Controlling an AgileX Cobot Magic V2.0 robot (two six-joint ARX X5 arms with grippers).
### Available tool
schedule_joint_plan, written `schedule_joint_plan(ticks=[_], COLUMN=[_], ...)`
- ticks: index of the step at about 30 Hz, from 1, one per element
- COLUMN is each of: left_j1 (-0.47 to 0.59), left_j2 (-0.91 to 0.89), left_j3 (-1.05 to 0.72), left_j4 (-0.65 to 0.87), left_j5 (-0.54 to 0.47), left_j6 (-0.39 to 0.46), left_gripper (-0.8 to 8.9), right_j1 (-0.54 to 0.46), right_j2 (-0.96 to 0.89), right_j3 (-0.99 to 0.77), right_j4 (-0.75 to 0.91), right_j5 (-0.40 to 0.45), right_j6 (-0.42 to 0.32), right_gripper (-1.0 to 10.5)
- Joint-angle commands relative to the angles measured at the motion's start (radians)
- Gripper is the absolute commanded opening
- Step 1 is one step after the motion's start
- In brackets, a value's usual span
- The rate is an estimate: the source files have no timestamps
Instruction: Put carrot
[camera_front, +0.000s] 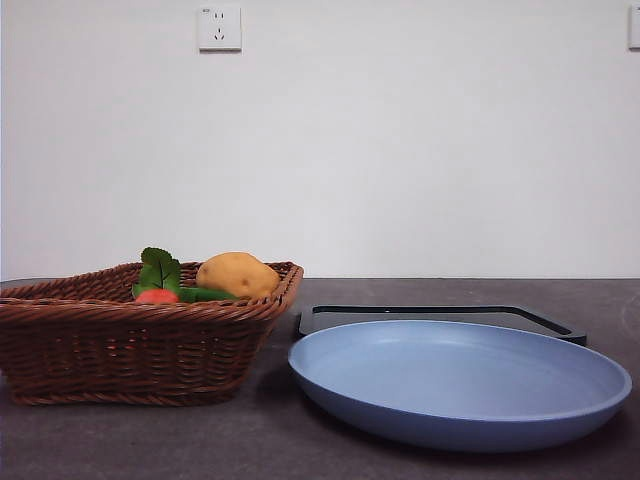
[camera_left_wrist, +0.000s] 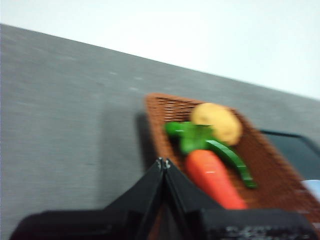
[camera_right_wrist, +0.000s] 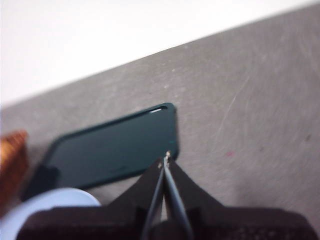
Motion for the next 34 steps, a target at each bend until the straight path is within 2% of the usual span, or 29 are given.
schedule_joint_plan(ticks=[1, 7, 11, 17, 20, 24, 29, 34], left_j1=[0.001, 0.001, 0.001, 0.0, 0.0, 0.0, -0.012, -0.063], left_j2=[-0.003, 0.007, 0.075, 0.256, 0.352, 0.484, 0.653, 0.785], left_j3=[-0.011, 0.03, 0.134, 0.308, 0.385, 0.473, 0.556, 0.62], left_j4=[0.034, 0.024, -0.065, -0.141, -0.142, -0.146, -0.19, -0.284], left_j5=[0.054, 0.076, 0.074, 0.08, 0.114, 0.207, 0.314, 0.338], left_j6=[-0.055, -0.088, -0.088, -0.071, -0.066, -0.042, -0.016, 0.055], left_gripper=[0.08, 0.07, 0.07, 0.07, 0.07, 0.07, 0.07, 0.07], right_j1=[0.001, 0.001, 0.001, 0.001, 0.001, 0.001, 0.001, 0.001], right_j2=[-0.003, 0.011, 0.069, 0.22, 0.309, 0.442, 0.608, 0.773], right_j3=[-0.005, 0.02, 0.103, 0.275, 0.365, 0.478, 0.584, 0.65], right_j4=[0.013, 0.01, -0.043, -0.134, -0.189, -0.248, -0.34, -0.441], right_j5=[-0.01, -0.152, -0.182, -0.186, -0.189, -0.25, -0.291, -0.292], right_j6=[0.224, 0.226, 0.246, 0.23, 0.185, 0.1, 0.034, -0.057], right_gripper=[0.0, 0.0, 0.0, 0.0, 0.0, 0.0, 0.0, 0.0])
